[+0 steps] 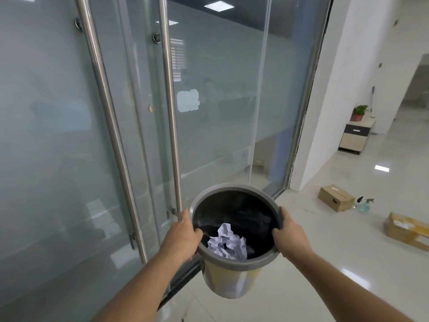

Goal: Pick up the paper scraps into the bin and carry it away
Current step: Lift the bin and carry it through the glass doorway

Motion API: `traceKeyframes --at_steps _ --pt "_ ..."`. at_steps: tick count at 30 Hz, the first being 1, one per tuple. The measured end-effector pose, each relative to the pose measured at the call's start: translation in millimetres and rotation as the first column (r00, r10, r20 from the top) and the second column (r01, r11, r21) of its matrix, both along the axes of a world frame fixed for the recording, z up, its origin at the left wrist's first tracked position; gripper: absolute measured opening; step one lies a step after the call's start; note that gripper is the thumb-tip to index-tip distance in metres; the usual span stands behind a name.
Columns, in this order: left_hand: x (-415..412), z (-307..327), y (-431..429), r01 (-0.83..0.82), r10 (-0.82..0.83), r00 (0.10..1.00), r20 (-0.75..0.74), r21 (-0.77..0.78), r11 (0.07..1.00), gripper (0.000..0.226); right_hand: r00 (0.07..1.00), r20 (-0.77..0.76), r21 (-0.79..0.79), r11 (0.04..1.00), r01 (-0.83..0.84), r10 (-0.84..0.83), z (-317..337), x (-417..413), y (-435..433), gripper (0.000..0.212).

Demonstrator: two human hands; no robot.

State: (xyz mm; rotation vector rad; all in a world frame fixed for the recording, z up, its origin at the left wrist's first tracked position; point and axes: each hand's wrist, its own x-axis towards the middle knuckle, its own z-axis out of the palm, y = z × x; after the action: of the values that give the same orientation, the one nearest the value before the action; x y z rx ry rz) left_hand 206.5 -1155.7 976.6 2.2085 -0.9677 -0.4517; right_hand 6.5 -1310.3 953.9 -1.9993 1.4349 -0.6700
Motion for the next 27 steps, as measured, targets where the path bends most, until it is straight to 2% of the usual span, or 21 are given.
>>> traceKeyframes --at_steps 5,10,17,27 --pt "6.2 -36.1 -23.6 -0.007 0.008 1.000 -0.002 0.054 0.999 0.046 0.999 -0.027 0.014 1.000 -0.016 0.016 -39.1 5.7 -25.1 0.047" --pt "6.8 -124.8 -38.8 -0.031 0.028 0.999 0.018 0.189 0.982 0.045 0.996 -0.089 0.017 1.000 -0.004 0.006 -132.2 4.5 -32.5 0.051" --pt "-4.4 -325.1 -28.5 -0.005 -0.014 0.998 0.059 0.315 0.949 0.044 0.984 -0.179 0.112 0.994 0.012 0.008 -323.4 -7.8 -17.8 0.066" --pt "-27.3 -635.6 -4.8 -0.005 -0.022 0.998 0.054 0.460 0.888 0.049 0.976 -0.218 0.244 0.970 0.025 0.030 -624.3 -32.6 13.9 0.058"
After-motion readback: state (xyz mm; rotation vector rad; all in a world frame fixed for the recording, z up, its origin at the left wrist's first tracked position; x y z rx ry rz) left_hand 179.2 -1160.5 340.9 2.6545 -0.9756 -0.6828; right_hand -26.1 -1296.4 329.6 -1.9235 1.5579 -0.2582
